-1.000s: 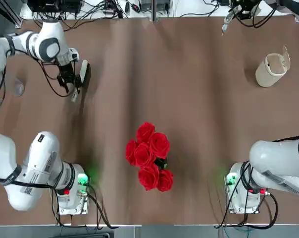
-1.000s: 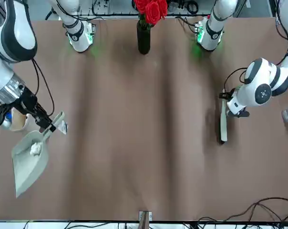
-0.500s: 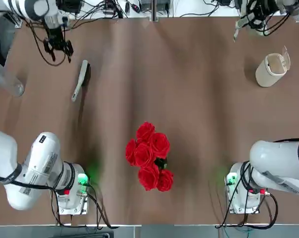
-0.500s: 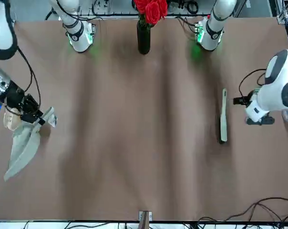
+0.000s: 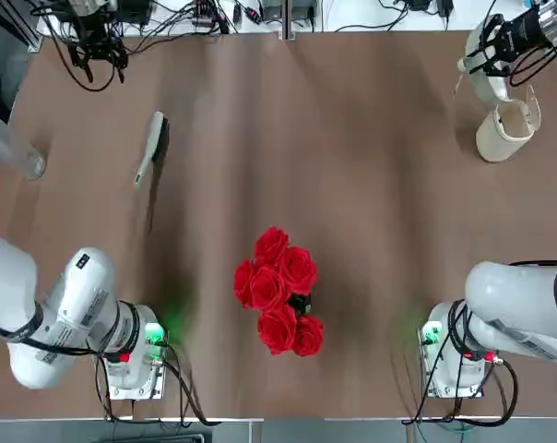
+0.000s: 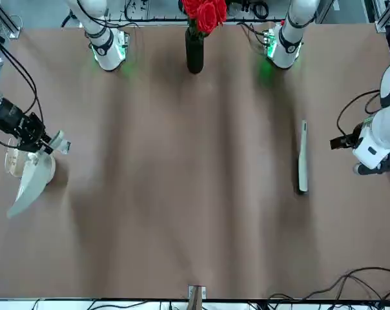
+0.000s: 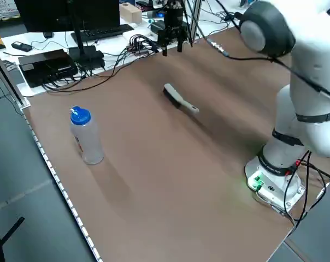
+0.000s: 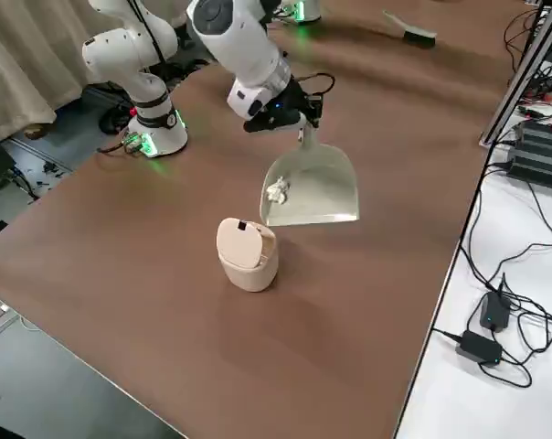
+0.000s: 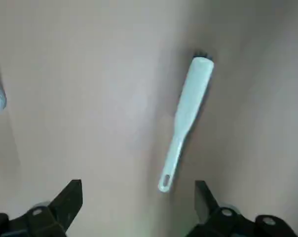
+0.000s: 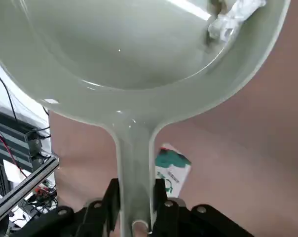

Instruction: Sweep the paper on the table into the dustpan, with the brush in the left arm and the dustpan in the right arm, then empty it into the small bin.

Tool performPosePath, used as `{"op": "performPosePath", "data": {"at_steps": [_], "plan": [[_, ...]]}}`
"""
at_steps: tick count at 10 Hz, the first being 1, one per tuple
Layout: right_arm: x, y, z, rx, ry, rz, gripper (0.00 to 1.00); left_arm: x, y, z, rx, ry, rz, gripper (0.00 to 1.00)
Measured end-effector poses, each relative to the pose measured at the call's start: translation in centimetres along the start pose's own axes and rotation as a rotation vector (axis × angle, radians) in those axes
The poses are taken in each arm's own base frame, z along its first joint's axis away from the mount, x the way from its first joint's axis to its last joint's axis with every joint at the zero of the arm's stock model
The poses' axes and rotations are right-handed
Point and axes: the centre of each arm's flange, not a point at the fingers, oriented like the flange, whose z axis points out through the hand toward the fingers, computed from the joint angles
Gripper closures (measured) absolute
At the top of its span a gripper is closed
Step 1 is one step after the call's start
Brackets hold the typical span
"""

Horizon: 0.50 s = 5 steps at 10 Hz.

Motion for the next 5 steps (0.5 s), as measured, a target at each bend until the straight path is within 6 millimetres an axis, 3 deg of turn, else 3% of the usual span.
{"op": "performPosePath", "data": {"at_steps": [3,5], "plan": [[1.5,1.7,-1.2,0.019,-0.057,0.064,0.67,-1.4,4.3,-2.6,-0.007,0.021,0.017,0.00],[1.9,1.7,-2.3,0.037,-0.077,0.077,0.67,-1.8,5.0,-3.2,-0.046,0.014,0.029,0.00]]}}
